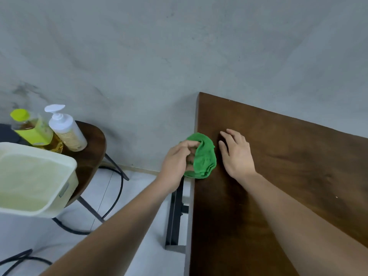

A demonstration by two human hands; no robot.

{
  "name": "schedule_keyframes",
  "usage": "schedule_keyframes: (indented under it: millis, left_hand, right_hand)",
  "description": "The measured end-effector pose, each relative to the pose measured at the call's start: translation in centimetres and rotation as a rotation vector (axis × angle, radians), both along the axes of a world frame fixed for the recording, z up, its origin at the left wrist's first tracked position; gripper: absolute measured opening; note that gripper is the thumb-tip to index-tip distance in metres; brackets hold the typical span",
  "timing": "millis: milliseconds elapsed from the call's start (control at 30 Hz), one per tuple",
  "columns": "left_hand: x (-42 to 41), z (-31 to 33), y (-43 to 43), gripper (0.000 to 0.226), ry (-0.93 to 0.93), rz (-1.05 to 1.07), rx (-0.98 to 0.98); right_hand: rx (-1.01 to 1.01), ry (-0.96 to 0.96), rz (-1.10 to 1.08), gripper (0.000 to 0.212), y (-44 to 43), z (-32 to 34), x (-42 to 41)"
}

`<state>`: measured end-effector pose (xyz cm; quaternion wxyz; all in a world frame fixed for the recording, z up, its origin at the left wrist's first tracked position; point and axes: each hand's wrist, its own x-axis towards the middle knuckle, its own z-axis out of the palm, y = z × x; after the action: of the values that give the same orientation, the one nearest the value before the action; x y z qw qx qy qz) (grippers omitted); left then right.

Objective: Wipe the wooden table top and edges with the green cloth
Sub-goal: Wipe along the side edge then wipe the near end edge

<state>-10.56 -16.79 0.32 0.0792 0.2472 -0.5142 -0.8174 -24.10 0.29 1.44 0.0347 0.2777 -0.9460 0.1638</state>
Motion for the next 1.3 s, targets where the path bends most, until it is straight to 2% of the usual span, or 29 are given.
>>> schedule_keyframes:
  millis: [67,133,200,300,400,633,833,1000,1133,1300]
  left_hand:
    - [-0.6,-0.4,-0.2,0.036,0.035,0.014,-0.15]
    - [-1.2,-1.2,0.1,0.015,0.046,0.016,-0.432]
    - [-1.8,-2.1,1.0,0.019,0.045,0.001,-0.563]
    - [-2.4,-2.6,2.5,0.041,0.025,0.097,-0.504]
    - [-3.7,-3.3,3.2,0.046,-0.033,0.154,-0.481]
    - [-9.2,-3.0,0.4,0.069,0.027,-0.045,-0.313]
    - [-16.7,-1.3,-3.6,0.06,0.058,-0.109,-0.313]
    - [-21.4,-0.6,-5.7,0.065,0.053,-0.104,-0.346]
    - [-21.8,-0.7,-5.9,0.067,0.042,-0.106,-0.335]
    - [-17.6,-1.0,-4.1,0.066,0.094,-0.118,-0.33]
  right_hand:
    - [-0.003,-0.007,-0.016,0.047,-0.4,-0.1,-1.2]
    - [-0.02,-0.006,-0.04,0.049,-0.7,-0.2,-1.6]
    - [-0.021,0.012,-0.056,0.05,-0.7,-0.4,-1.5]
    - [-0.002,0.001,-0.095,0.052,-0.8,-0.3,-1.3]
    - [0.008,-0.014,-0.112,0.053,-0.9,-0.1,-1.4]
    - [0.067,-0.016,-0.11,0.054,-1.1,-0.3,-1.8]
    - [0.099,-0.004,-0.122,0.054,-1.1,-0.4,-1.8]
    - [0.117,0.009,-0.122,0.053,-1.3,-0.3,-1.9]
    - [0.107,0.023,-0.112,0.052,-1.4,-0.3,-1.9]
    - [0.068,0.03,-0.097,0.051,-1.4,-0.1,-1.6]
